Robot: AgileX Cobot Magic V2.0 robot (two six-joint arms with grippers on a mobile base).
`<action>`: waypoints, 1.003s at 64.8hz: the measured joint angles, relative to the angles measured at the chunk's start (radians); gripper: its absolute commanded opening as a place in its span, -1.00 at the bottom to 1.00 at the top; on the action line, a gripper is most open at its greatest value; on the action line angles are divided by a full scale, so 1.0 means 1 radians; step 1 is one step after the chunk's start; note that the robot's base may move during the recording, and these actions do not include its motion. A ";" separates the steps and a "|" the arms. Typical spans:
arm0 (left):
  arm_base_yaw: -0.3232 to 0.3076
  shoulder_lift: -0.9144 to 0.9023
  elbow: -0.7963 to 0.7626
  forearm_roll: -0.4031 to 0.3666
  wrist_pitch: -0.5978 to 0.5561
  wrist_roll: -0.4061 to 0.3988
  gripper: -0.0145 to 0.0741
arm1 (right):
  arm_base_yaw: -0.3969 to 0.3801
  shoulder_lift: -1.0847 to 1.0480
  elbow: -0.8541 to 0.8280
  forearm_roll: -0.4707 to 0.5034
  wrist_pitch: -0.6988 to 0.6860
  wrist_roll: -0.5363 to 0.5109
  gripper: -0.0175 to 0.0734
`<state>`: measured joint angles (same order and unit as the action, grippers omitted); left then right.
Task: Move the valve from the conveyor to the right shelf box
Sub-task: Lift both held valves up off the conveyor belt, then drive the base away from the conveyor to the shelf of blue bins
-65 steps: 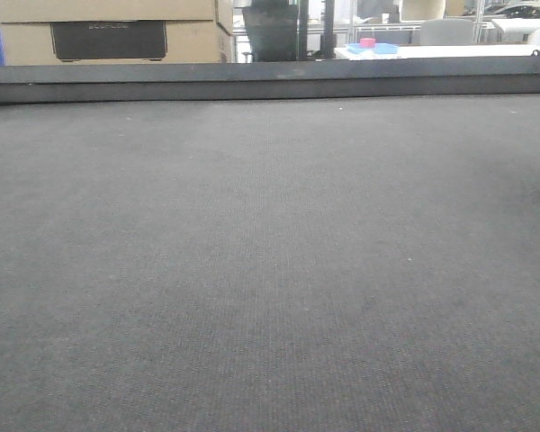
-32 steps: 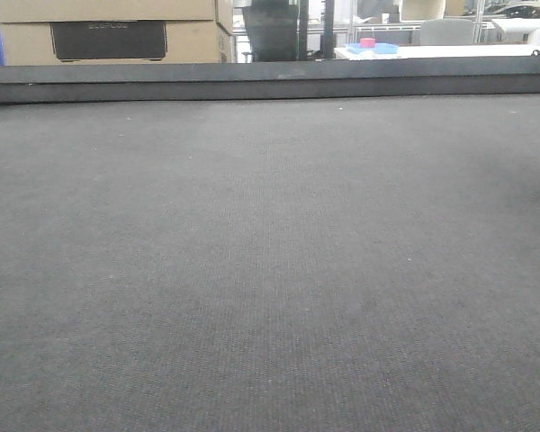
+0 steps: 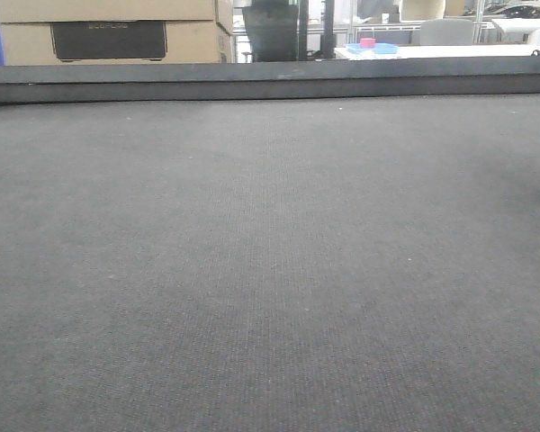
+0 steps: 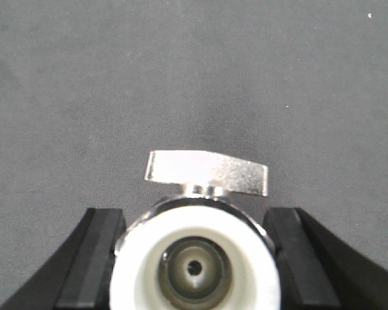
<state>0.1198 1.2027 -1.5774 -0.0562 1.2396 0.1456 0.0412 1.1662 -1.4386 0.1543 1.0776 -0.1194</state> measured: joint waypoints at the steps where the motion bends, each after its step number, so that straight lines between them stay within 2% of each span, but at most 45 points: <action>1: 0.000 0.000 0.000 0.000 0.000 0.000 -0.92 | 0.000 0.000 0.000 0.000 0.000 0.000 -0.95; 65: 0.000 0.000 0.000 0.017 0.000 0.000 -0.92 | 0.002 0.004 0.000 0.012 -0.009 0.000 -0.95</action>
<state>0.1198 1.2027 -1.5774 -0.0397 1.2396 0.1456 0.0434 1.1703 -1.4386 0.1666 1.0690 -0.1194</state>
